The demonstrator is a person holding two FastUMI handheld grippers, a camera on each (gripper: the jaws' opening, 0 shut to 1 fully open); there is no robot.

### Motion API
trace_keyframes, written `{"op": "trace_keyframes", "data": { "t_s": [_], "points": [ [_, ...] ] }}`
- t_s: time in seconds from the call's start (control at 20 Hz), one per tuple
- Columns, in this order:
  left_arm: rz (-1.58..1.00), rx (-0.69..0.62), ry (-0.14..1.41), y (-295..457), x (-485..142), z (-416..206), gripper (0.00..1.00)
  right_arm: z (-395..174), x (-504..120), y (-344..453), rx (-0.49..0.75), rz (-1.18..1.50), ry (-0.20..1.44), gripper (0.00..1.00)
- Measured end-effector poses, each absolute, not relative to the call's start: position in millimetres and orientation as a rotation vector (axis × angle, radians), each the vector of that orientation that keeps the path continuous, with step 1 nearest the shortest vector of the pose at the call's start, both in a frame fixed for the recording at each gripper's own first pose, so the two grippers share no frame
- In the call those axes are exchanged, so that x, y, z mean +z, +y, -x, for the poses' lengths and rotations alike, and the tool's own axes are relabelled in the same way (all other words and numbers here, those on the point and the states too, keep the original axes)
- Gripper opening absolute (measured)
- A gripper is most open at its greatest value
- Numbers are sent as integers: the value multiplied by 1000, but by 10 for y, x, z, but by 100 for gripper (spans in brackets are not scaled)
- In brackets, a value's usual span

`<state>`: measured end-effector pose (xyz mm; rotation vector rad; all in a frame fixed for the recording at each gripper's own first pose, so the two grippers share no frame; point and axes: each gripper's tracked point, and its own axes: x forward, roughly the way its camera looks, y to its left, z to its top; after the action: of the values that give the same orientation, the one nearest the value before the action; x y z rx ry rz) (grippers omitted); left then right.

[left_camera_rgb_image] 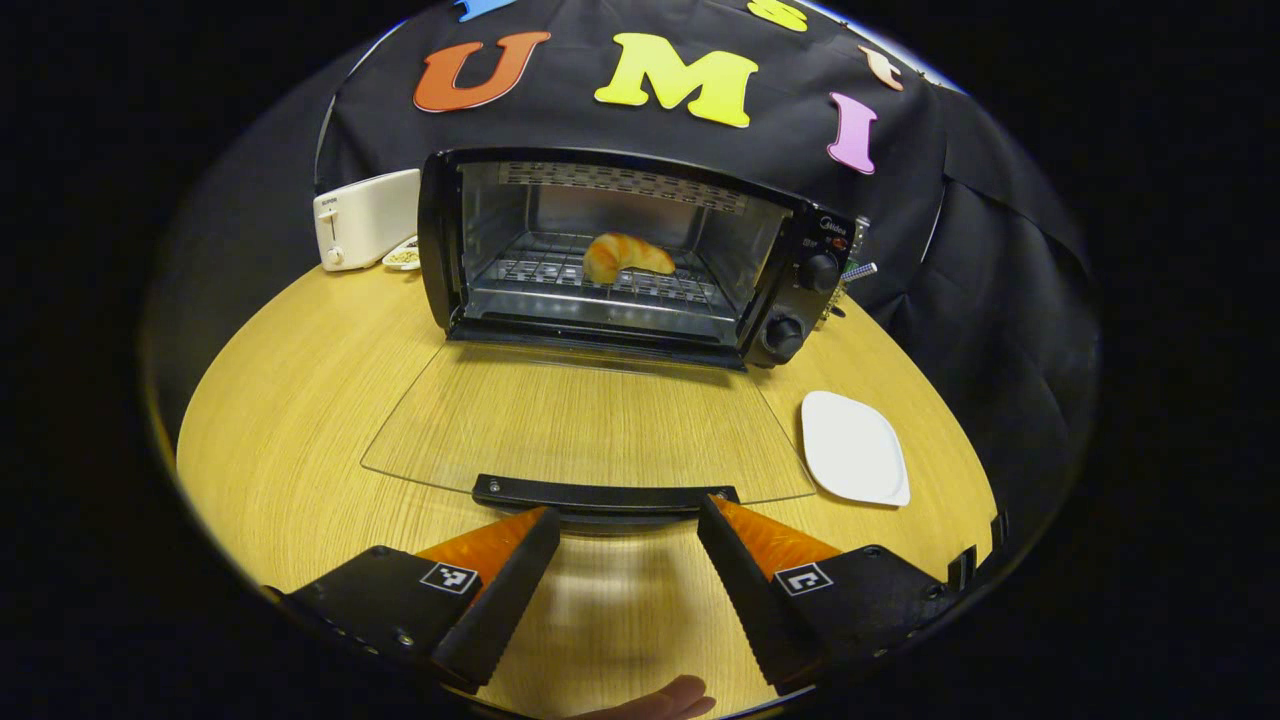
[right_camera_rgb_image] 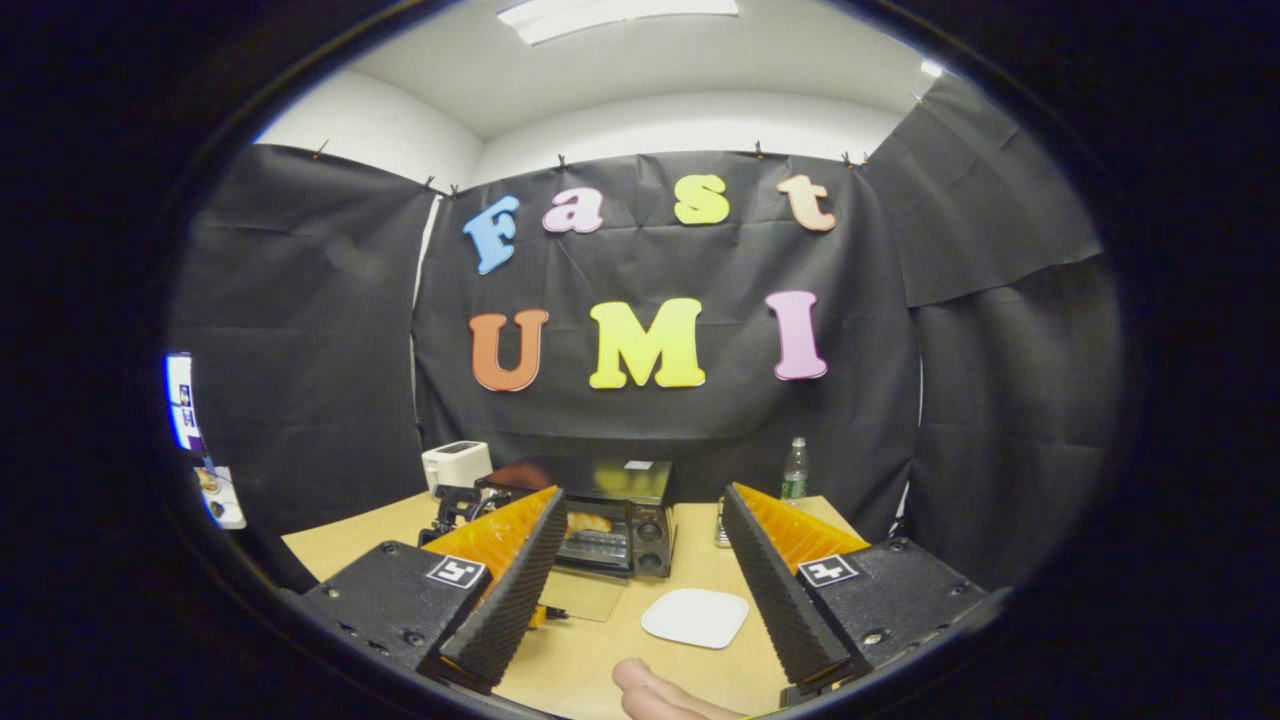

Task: Open the electric oven with the left hand, put the food in, and close the electric oven.

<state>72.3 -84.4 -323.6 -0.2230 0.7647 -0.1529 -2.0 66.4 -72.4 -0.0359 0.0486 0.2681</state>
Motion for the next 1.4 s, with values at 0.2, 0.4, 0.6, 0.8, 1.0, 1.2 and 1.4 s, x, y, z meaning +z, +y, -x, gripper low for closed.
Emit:
{"op": "trace_keyframes", "data": {
  "t_s": [0.2,0.4,0.6,0.8,1.0,1.2,1.4],
  "points": [
    [231,-147,739,-834,-3090,-770,92,4,-748,657,271,33,55,97],
    [198,-130,717,-827,-3005,-792,92,0,-794,569,254,21,61,97],
    [112,-116,616,-808,-2736,-932,92,8,-820,500,241,8,60,97],
    [101,-114,543,-779,-2427,-1130,93,-17,-883,425,226,-3,73,97],
    [105,-111,444,-698,-2103,-1471,92,-13,-908,317,204,-14,79,97],
    [103,-119,373,-647,-1926,-1766,94,-29,-936,225,184,-22,79,97],
    [76,-107,350,-499,-1829,-1825,92,-63,-965,134,154,-32,87,97]
  ]
}}
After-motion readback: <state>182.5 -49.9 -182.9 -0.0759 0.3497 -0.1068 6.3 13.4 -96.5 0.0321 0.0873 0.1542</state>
